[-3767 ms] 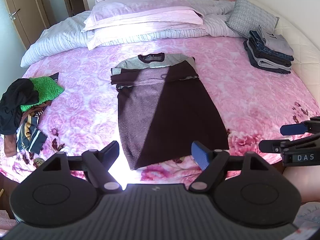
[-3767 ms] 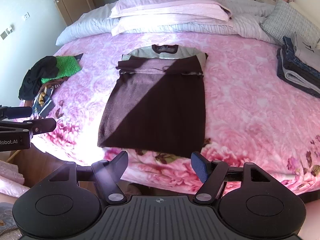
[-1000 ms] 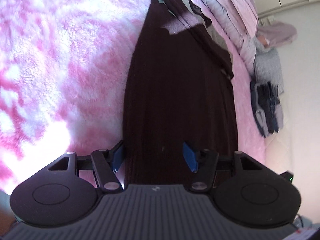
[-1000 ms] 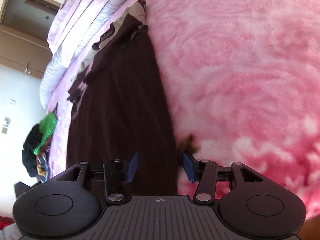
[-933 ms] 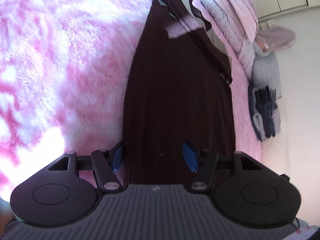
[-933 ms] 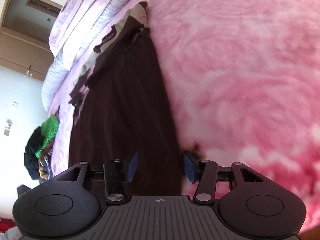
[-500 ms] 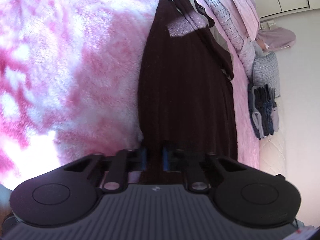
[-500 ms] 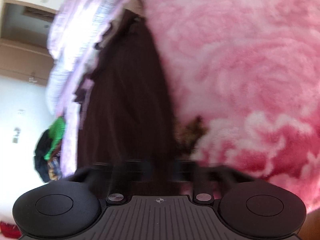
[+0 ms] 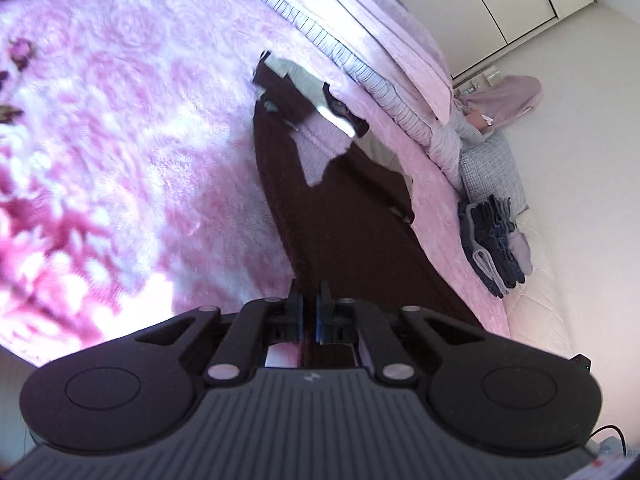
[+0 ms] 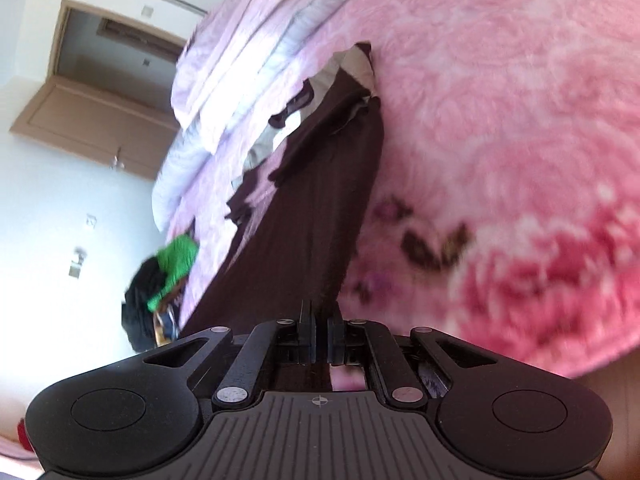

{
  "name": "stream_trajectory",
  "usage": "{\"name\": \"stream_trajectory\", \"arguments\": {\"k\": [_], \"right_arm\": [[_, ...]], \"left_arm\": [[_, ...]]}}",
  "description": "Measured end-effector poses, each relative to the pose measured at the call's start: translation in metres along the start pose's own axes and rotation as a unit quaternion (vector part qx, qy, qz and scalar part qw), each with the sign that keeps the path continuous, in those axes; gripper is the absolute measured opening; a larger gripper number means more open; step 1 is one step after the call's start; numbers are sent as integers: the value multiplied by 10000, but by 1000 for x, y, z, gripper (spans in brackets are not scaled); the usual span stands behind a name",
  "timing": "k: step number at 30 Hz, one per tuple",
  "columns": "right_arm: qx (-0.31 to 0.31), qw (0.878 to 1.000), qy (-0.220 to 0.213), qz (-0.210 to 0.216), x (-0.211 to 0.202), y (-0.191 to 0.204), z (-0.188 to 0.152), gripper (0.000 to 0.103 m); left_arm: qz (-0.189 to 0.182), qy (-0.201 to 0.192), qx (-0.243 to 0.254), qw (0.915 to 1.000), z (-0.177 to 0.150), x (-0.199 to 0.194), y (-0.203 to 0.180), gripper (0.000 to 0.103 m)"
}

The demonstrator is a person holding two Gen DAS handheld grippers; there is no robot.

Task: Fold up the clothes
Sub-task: 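Lift the edge with both grippers and fold it over toward the collar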

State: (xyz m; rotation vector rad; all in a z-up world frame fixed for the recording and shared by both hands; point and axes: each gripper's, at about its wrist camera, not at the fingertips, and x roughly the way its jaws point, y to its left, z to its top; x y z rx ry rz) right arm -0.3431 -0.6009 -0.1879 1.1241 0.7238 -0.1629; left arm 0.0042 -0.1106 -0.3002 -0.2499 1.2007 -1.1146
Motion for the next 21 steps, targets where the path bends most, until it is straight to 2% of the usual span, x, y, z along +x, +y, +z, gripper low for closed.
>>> {"name": "stream_trajectory", "arguments": {"k": [2, 5, 7, 9, 11, 14, 17, 19, 20, 21], "right_arm": [[167, 9998, 143, -29, -14, 0, -20, 1], [403, 9981, 432, -145, -28, 2, -45, 1], [483, 9965, 613, -314, -31, 7, -51, 1], [514, 9955, 689, -390, -31, 16, -40, 1], [381, 9965, 628, -401, -27, 29, -16, 1], [153, 9985, 407, -331, -16, 57, 40, 1], [39, 9996, 111, -271, 9, 82, 107, 2], [93, 9989, -178, -419, 35, 94, 155, 3], [68, 9979, -324, -550, 49, 99, 177, 5], [60, 9961, -514, -716, 61, 103, 196, 14]], "left_arm": [[73, 91, 31, 9999, -11, -18, -5, 3], [206, 225, -208, 9993, -34, -43, -6, 3], [306, 272, -416, 9983, -47, -56, -6, 3], [348, 311, -600, 9971, -50, -62, -6, 3], [339, 310, -658, 9968, -42, -62, -8, 3], [168, 160, -600, 9979, -6, -49, -21, 3], [-77, -33, -416, 9991, 51, -23, -39, 3], [-127, -123, -325, 9993, 95, 3, -49, 3], [-113, -156, -333, 9993, 116, 18, -53, 5], [-54, -151, -371, 9992, 138, 36, -56, 6]]}}
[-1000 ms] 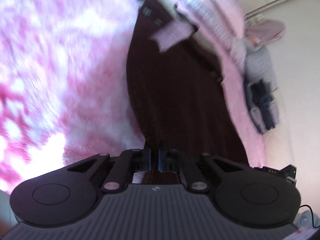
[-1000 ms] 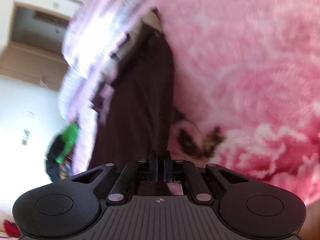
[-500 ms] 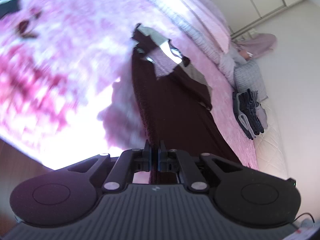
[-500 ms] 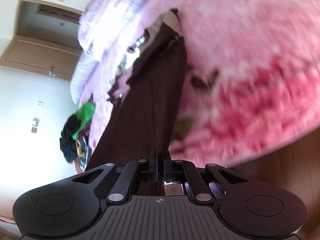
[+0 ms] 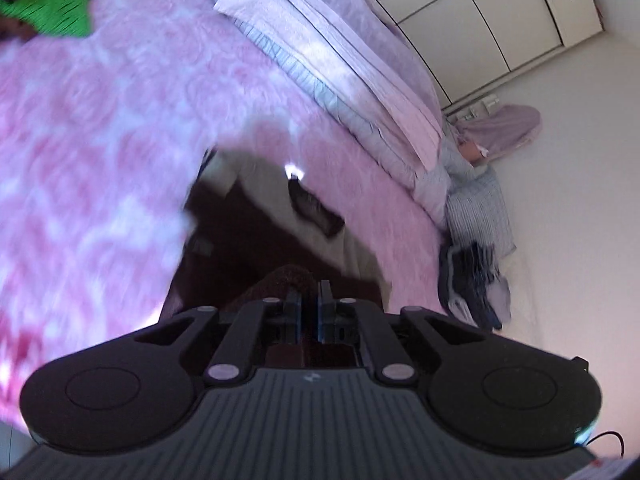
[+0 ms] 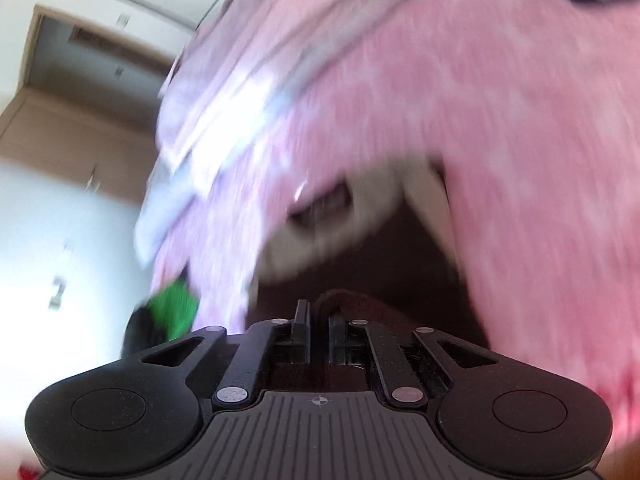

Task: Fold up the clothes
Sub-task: 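Lift the edge with both grippers and fold it over toward the collar, then grasp the folded sweater's brown edge again with both grippers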

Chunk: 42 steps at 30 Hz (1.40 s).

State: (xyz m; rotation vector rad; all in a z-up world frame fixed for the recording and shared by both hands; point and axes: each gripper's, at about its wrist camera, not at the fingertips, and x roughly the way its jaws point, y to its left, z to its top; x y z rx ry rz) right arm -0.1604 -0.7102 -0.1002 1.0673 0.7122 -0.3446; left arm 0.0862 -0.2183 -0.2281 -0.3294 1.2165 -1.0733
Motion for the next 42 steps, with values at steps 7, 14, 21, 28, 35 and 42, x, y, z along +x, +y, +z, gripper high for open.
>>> {"name": "stream_trajectory", "arguments": {"k": [7, 14, 21, 28, 35, 42], "right_arm": [[-229, 9966, -544, -572, 43, 6, 29, 39], [-930, 9844, 90, -1489, 97, -24, 2, 39], [-1731, 9713, 188, -1619, 156, -28, 18, 38], [-1938, 9680, 506, -1514, 206, -43, 28, 6], [-2473, 9581, -357, -1403, 169, -19, 44, 1], [-2500, 9554, -262, -1549, 198, -26, 72, 1]], "left_arm": [[813, 20, 433, 9957, 103, 91, -10, 36], [1248, 1031, 1359, 9774, 89, 148, 16, 36], [1500, 1267, 1891, 9621, 77, 203, 19, 36], [1727, 1301, 2195, 9514, 72, 236, 20, 26], [1764, 711, 2680, 9444, 71, 217, -2, 5], [1862, 394, 2861, 9391, 99, 239, -10, 5]]}}
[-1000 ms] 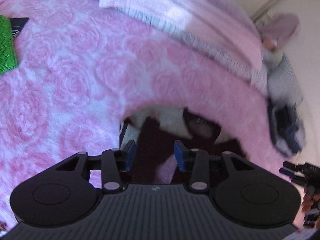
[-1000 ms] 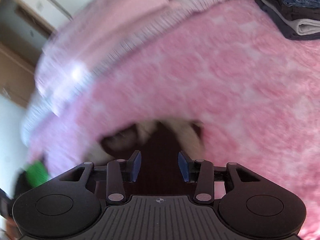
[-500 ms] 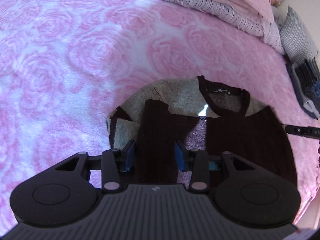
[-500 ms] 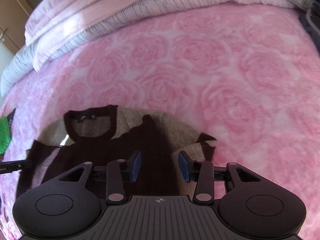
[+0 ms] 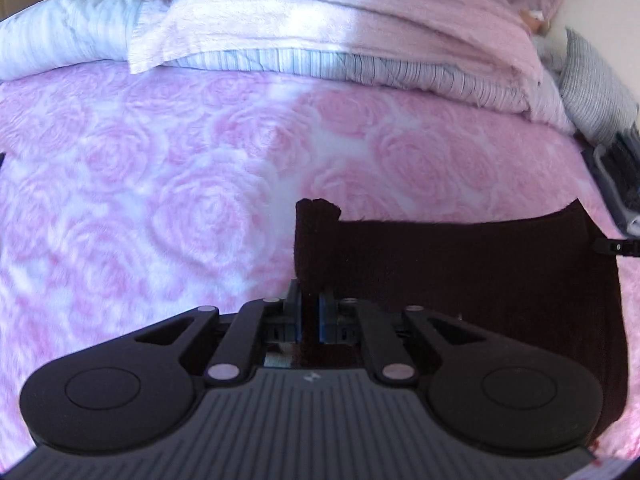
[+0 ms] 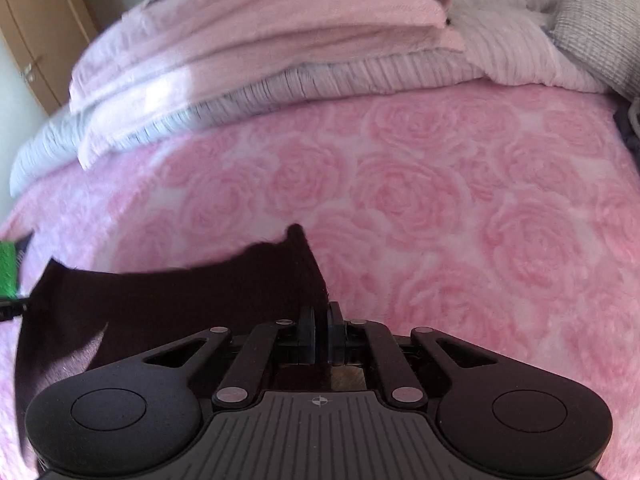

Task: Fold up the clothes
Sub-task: 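Grasp the folded sweater's brown edge again with both grippers, then fold the held brown edge over the sweater with both grippers and release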

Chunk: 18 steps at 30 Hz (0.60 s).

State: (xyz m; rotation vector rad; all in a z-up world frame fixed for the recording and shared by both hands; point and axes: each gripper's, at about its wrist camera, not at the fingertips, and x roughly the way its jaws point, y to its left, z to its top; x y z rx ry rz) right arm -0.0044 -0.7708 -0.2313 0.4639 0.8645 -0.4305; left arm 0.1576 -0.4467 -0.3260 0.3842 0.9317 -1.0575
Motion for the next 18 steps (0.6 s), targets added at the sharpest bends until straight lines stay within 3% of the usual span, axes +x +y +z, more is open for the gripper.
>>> {"name": "stream_trajectory", "arguments": {"k": [2, 5, 6, 7, 9, 11, 14, 18], "right_arm": [[18, 9999, 63, -82, 12, -1, -1, 1], [143, 9977, 599, -282, 31, -4, -5, 4], [202, 9972, 646, -331, 29, -4, -7, 14], [283, 9968, 663, -354, 23, -5, -10, 33], [599, 9960, 637, -165, 0, -12, -21, 49], [973, 9931, 649, -28, -27, -20, -41, 50], [1619, 9828, 860, 242, -64, -29, -79, 50], [2334, 9647, 1131, 459, -94, -30, -129, 50]], "left_arm": [[47, 82, 181, 9998, 5, 13, -7, 5], [177, 221, 206, 9994, 6, 32, -9, 11], [249, 352, 174, 9989, 4, 38, -8, 13], [342, 435, 156, 9983, 1, 42, -7, 16], [353, 452, 19, 9984, -6, 35, -1, 20], [153, 494, -283, 9983, -15, 17, 9, 30], [-168, 634, -898, 9938, -41, -21, 27, 31], [-724, 1066, -1794, 9753, -89, -66, 39, 38]]}}
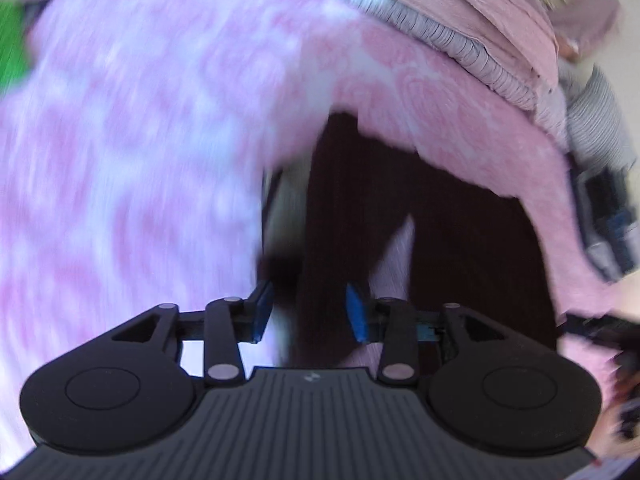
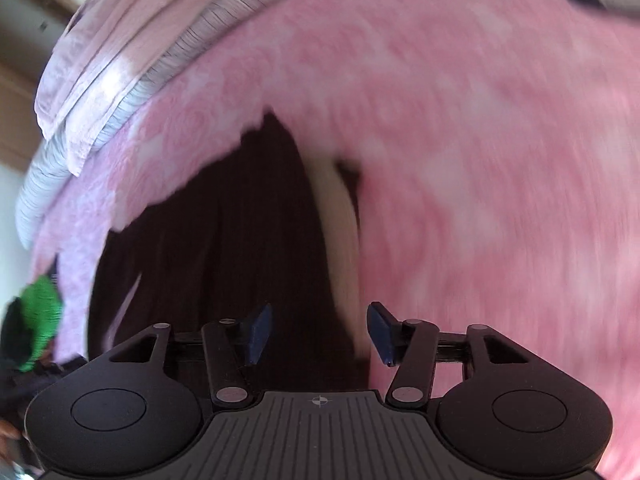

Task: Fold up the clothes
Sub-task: 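Fold the held brown edge over the sweater with both grippers and release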

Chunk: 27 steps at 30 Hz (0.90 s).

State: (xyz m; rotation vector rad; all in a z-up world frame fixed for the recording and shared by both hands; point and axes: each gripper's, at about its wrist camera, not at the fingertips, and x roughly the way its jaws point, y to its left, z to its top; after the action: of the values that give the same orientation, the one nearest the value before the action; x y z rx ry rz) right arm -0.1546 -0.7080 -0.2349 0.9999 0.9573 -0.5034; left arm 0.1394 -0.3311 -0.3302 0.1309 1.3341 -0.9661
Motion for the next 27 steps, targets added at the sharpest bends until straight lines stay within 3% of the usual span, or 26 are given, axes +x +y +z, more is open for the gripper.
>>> {"name": "stream_trajectory", "arguments": {"k": [3, 6, 7, 9, 10, 12, 14, 17, 18, 19, 20, 21, 25, 27], "right_arm": [[300, 9995, -87, -50, 0, -5, -19, 50], [587, 9977, -300, 130, 2, -10, -25, 46], [583, 9975, -341, 194, 5, -11, -25, 10], [485, 9981, -365, 92, 4, -6, -23, 1], [319, 9984, -475, -26, 0, -3, -22, 0], [231, 9963, -678, -474, -9, -7, -21, 0], [294, 9972, -390, -561, -2, -14, -22, 0], [-511, 9945, -30, -915, 8, 14, -24, 2], [-562, 9928, -48, -1056, 6, 21, -23, 7], [-599, 9901, -82, -1269, 3, 28, -22, 21], [-667, 9861, -164, -1514, -1, 36, -21, 27], [-808, 9824, -303, -1655, -6, 46, -23, 32], [-1410, 9733, -816, -1617, -17, 80, -33, 33], [-1581, 9743, -772, -1403, -4, 92, -36, 33]], "left_arm": [[-308, 297, -404, 9983, -33, -8, 8, 44], [-285, 359, -710, 9964, -50, -1, 16, 47], [-268, 391, -807, 9956, -54, 3, 19, 43], [-305, 388, -780, 9957, -55, 9, 21, 19], [-277, 369, -641, 9969, -53, 10, 20, 4], [-227, 207, -427, 9986, -49, 4, 18, 4], [90, 136, -74, 9998, -48, -1, 19, 4], [266, 375, 177, 9988, -50, 7, 23, 5], [342, 408, 394, 9978, -51, 9, 17, 6], [445, 437, 558, 9965, -50, 9, 11, 11], [595, 468, 678, 9948, -48, 9, 5, 24], [733, 445, 717, 9937, -46, 6, 1, 27], [919, 79, 613, 9938, -38, -20, -6, 28], [830, -208, 853, 9927, -35, -30, -19, 28]]}}
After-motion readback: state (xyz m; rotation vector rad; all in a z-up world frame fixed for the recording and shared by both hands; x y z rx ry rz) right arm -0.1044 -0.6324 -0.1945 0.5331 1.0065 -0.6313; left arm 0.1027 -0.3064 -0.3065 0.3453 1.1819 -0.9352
